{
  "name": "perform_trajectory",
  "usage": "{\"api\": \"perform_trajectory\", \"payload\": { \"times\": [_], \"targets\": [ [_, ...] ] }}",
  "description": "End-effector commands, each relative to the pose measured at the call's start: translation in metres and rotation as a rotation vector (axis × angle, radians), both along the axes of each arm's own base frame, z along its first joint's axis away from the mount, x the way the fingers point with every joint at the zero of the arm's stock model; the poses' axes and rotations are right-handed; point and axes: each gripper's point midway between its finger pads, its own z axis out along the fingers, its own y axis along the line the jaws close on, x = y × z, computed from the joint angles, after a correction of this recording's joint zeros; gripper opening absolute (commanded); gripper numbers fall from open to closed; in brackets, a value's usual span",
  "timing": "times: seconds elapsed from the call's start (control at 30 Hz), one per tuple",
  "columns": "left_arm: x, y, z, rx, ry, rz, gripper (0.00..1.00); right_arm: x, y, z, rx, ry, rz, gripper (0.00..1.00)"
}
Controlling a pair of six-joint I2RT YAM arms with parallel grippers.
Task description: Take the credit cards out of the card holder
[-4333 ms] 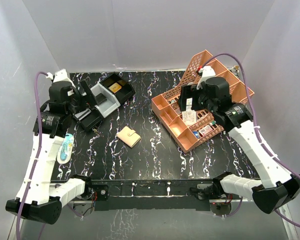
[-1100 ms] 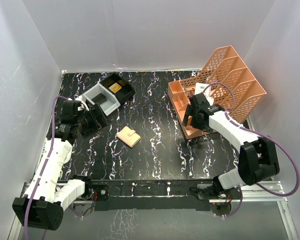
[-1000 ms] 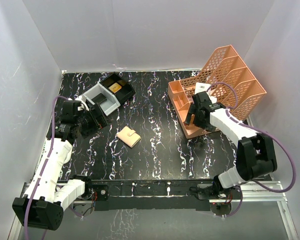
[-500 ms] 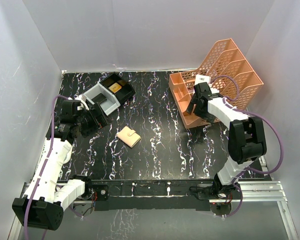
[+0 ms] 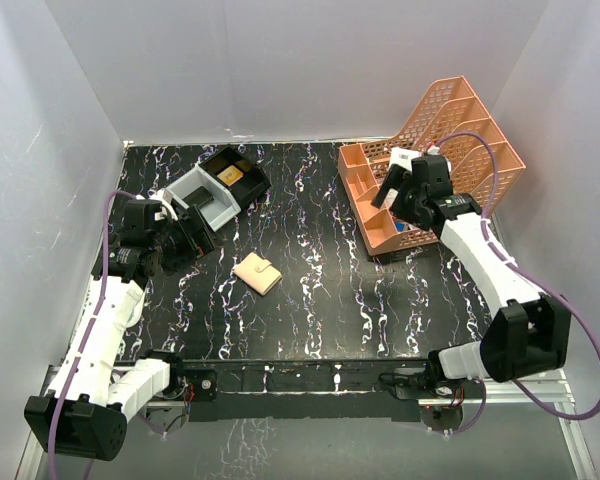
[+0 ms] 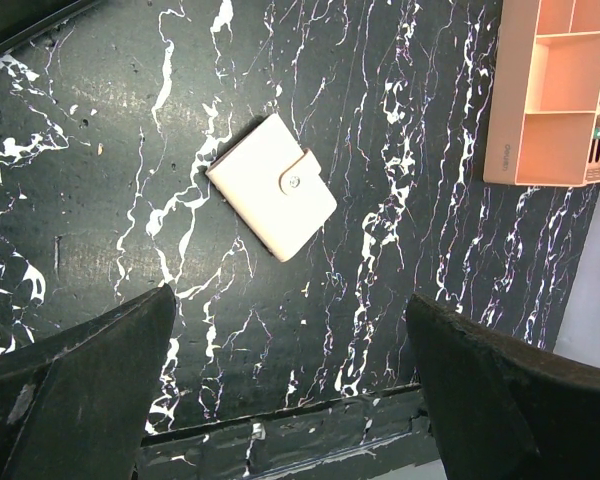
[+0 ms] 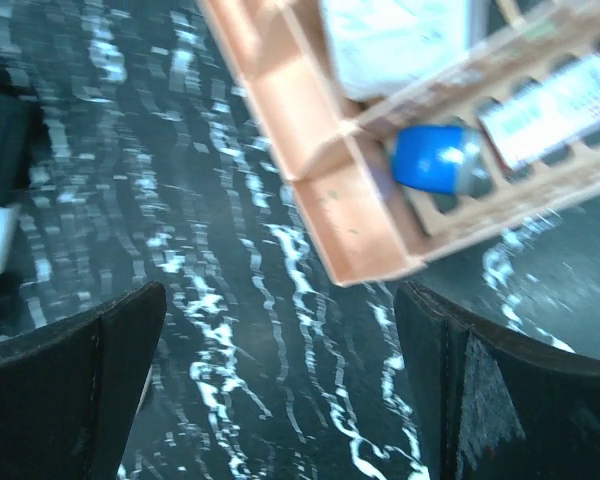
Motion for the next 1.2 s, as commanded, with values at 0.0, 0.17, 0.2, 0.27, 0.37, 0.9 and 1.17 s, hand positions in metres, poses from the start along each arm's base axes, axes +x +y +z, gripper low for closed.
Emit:
{"api": "perform_trajectory", "payload": {
  "times": [0.0, 0.17, 0.2, 0.27, 0.37, 0.9, 1.17],
  "targets": [
    [0.001, 0.000, 0.018, -0.011, -0.048, -0.002, 0.99, 0.029, 0.047, 0.037, 0.130, -0.176, 0.199, 0.97],
    [0.000, -0.002, 0.021, -0.025, -0.050, -0.005, 0.99, 0.078, 0.079, 0.022, 0.046, -0.148, 0.295, 0.97],
    [-0.001, -0.002, 0.022, -0.025, -0.050, -0.006, 0.99, 0.088, 0.081, 0.015, 0.026, -0.139, 0.299, 0.97],
    [-0.002, -0.001, 0.023, -0.020, -0.051, -0.005, 0.99, 0.107, 0.085, 0.001, -0.008, -0.128, 0.306, 0.97],
    [-0.004, 0.000, 0.023, -0.016, -0.049, -0.005, 0.99, 0.131, 0.080, -0.026, -0.096, -0.094, 0.287, 0.98],
    [-0.004, -0.003, 0.025, -0.026, -0.044, -0.020, 0.99, 0.177, -0.005, -0.073, -0.408, -0.002, 0.123, 0.98],
    [-0.003, -0.006, 0.024, -0.048, -0.044, -0.020, 0.99, 0.194, -0.019, -0.087, -0.391, 0.023, 0.113, 0.98]
  ]
}}
